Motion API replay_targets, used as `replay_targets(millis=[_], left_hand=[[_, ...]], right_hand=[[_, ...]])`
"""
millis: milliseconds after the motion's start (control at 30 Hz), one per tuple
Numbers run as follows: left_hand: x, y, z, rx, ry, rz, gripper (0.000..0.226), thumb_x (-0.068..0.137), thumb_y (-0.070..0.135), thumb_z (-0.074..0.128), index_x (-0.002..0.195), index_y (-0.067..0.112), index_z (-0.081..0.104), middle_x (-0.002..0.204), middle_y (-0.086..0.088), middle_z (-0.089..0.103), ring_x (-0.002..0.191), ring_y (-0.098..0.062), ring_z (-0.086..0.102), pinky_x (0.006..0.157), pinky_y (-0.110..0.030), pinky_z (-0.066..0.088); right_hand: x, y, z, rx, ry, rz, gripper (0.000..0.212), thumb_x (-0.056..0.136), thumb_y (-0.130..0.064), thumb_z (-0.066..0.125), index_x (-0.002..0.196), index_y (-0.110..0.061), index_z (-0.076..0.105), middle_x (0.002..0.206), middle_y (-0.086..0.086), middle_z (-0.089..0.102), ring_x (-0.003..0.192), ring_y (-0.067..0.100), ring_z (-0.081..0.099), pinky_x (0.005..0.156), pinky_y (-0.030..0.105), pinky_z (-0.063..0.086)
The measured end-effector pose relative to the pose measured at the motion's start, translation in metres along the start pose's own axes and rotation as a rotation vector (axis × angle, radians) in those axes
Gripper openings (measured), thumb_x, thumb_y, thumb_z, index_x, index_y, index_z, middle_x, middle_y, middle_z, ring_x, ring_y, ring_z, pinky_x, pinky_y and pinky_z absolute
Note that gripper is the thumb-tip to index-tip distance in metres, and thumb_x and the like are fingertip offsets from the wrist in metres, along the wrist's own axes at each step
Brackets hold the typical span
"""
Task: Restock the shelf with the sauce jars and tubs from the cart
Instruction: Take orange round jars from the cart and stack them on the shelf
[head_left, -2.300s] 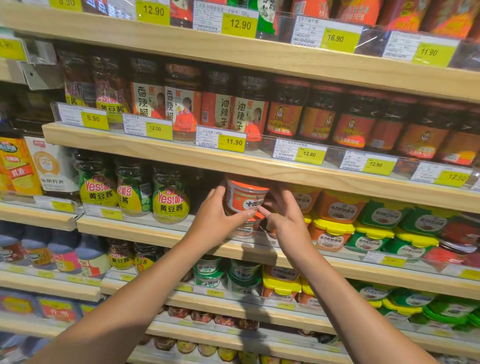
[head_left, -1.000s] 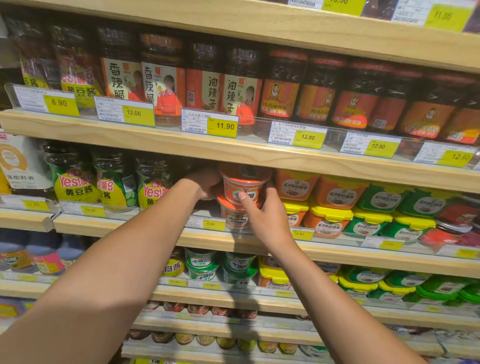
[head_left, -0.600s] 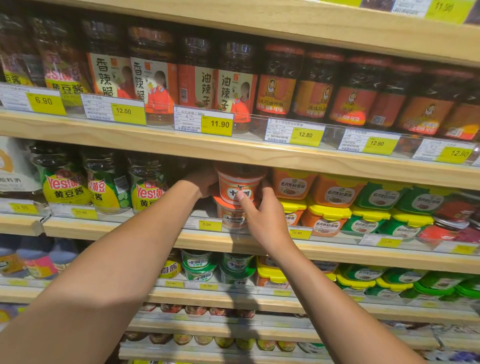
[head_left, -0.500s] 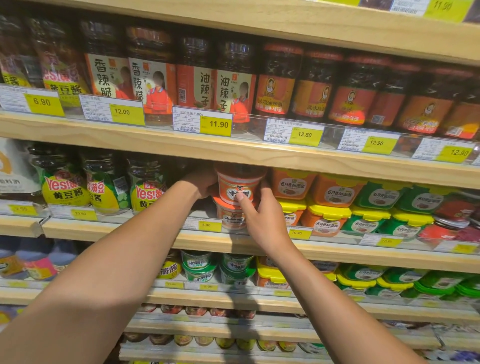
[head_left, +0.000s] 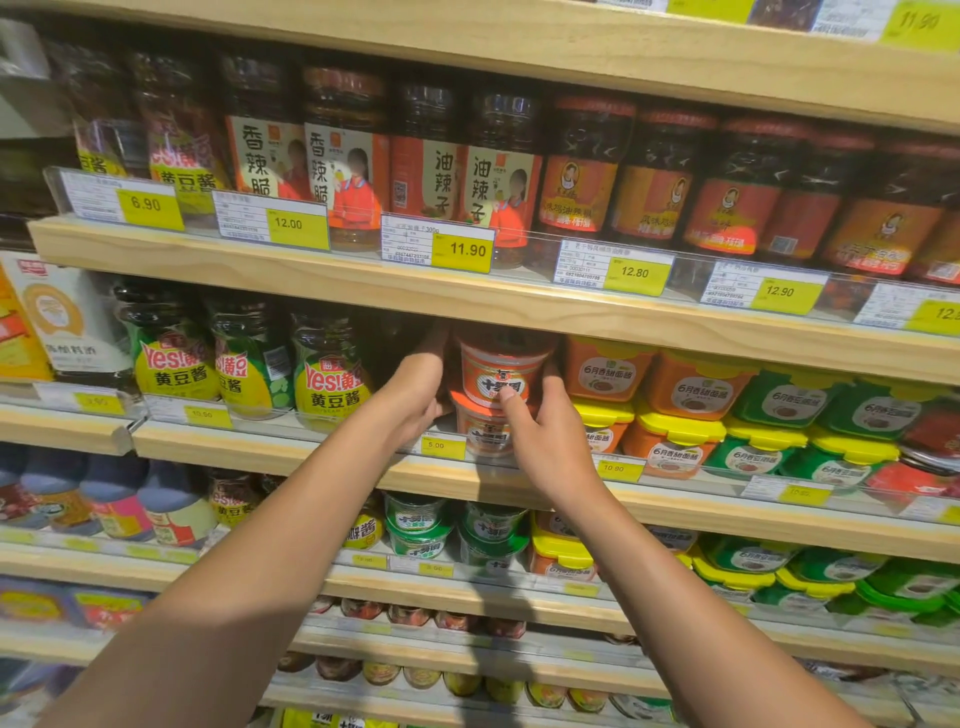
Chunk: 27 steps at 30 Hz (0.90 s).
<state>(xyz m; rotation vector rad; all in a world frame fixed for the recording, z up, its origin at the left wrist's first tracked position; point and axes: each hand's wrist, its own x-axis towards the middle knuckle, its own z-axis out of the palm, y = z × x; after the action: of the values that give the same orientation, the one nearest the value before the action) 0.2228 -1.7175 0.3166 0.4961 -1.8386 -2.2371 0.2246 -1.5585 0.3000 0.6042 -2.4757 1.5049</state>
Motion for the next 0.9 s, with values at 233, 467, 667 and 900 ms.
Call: replay_targets(millis=[233, 467, 667, 900], left_hand=[[-0.025, 0.004, 0.010, 0.014, -0.127, 0.071, 0.058, 0.100, 0.055, 0.019, 0.131, 0.028, 0.060, 0.133, 0.004, 0.066, 0.124, -0.013, 0.059, 0.108, -0.041, 0.040], [-0.020, 0.003, 0.017, 0.068, 0.018, 0.099, 0.042, 0.104, 0.028, 0.032, 0.093, 0.014, 0.070, 0.094, -0.012, 0.076, 0.097, -0.028, 0.071, 0.089, -0.043, 0.057], [-0.028, 0.003, 0.019, 0.036, 0.046, 0.134, 0.041, 0.106, 0.031, 0.031, 0.096, 0.018, 0.069, 0.096, -0.006, 0.076, 0.099, -0.022, 0.070, 0.096, -0.042, 0.054], [-0.022, 0.004, -0.012, 0.071, -0.170, 0.124, 0.048, 0.096, 0.032, 0.031, 0.132, 0.016, 0.059, 0.131, 0.001, 0.065, 0.125, -0.019, 0.053, 0.114, -0.053, 0.033]], right_hand=[[-0.009, -0.013, -0.002, 0.197, -0.018, 0.112, 0.029, 0.103, -0.046, 0.034, 0.100, -0.020, 0.048, 0.104, 0.001, 0.057, 0.100, 0.019, 0.053, 0.084, 0.040, 0.043], [-0.007, -0.013, 0.003, 0.344, -0.025, 0.118, 0.020, 0.085, -0.042, 0.036, 0.077, -0.024, 0.040, 0.082, 0.000, 0.050, 0.082, 0.017, 0.048, 0.079, 0.045, 0.042], [-0.009, -0.005, 0.000, 0.377, -0.026, 0.113, 0.033, 0.092, -0.054, 0.035, 0.087, -0.022, 0.041, 0.095, -0.006, 0.049, 0.094, 0.015, 0.047, 0.086, 0.038, 0.038], [0.016, -0.011, -0.006, 0.571, -0.017, 0.278, 0.011, 0.098, -0.033, 0.047, 0.091, -0.027, 0.054, 0.113, 0.002, 0.059, 0.106, 0.014, 0.054, 0.100, 0.038, 0.041]])
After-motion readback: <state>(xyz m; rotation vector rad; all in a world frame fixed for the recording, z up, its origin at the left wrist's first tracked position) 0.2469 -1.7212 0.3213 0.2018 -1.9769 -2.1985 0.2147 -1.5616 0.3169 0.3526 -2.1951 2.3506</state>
